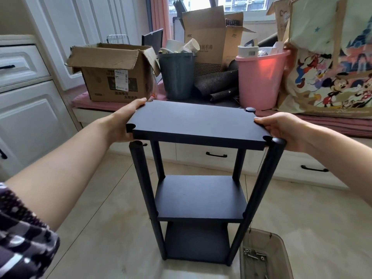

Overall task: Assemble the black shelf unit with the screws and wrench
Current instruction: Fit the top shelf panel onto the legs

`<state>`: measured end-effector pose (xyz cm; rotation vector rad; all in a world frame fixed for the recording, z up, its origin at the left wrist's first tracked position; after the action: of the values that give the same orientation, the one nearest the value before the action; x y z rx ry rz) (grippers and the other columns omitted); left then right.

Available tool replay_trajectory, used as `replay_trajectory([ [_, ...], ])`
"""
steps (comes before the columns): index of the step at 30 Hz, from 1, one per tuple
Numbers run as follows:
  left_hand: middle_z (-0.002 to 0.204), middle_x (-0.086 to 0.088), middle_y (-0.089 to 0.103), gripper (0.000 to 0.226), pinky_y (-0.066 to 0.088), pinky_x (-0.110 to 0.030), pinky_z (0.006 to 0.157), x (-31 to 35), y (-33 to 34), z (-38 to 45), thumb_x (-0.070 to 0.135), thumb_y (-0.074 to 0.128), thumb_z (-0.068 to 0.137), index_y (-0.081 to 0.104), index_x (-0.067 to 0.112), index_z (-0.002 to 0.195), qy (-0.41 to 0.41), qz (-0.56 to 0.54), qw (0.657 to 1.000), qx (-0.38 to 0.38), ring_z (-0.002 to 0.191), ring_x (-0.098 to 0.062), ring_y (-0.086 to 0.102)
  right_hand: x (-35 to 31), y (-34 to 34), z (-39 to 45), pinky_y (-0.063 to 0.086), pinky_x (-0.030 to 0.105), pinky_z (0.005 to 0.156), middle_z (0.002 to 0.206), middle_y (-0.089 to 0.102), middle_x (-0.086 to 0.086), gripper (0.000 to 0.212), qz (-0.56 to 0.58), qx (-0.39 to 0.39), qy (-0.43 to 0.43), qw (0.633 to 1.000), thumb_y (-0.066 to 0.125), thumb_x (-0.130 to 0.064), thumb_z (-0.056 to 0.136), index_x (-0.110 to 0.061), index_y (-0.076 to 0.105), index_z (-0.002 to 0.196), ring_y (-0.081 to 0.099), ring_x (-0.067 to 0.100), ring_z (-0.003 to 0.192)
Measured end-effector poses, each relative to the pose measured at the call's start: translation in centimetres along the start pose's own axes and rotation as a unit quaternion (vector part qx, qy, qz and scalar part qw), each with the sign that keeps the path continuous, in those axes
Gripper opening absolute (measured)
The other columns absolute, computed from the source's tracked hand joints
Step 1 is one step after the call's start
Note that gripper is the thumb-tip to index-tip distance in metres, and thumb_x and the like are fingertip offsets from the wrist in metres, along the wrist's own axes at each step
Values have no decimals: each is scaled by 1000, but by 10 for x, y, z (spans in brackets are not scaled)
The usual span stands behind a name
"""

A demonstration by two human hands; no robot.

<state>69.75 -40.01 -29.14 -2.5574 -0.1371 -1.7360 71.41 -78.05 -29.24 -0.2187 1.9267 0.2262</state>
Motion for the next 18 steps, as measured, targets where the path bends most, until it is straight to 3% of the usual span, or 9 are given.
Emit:
replay_trajectory([
  [4,67,0,72,39,53,-21,47,-2,1,4,55,54,92,61,18,99,41,-8,999,-7,57,-14,71,-1,1,0,59,24,62,81,73,4,19,0,-2,-6,1000,52,-19,97,-7,67,101,70,13,61],
  [9,67,0,70,35,51,-18,46,-7,-6,5,50,54,85,63,17,90,76,4,997,-30,57,-13,70,-5,5,-2,56,22,49,78,73,-2,19,-23,13,-6,1000,50,-22,98,-15,66,107,69,11,59],
  [14,73,2,72,34,52,-20,50,-12,-10,3,51,58,80,78,27,69,123,13,991,-51,66,-11,72,-8,1,-2,41,23,67,80,70,-6,17,-61,38,-8,997,54,-27,95,-21,66,106,62,12,72],
  [18,77,1,74,29,54,-19,51,-15,-10,1,50,63,84,75,24,86,125,-13,991,-39,69,-12,74,-8,1,-2,43,24,67,79,69,-6,16,-62,41,-9,997,55,-27,95,-19,66,104,62,12,72],
])
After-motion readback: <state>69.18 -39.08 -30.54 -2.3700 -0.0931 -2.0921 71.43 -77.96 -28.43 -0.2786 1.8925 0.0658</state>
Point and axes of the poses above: each hand's wrist, its own z-axis towards the middle knuckle, its own y-axis out of the palm, x = y × z, the point moved 3 cm from there along z, towards the middle knuckle
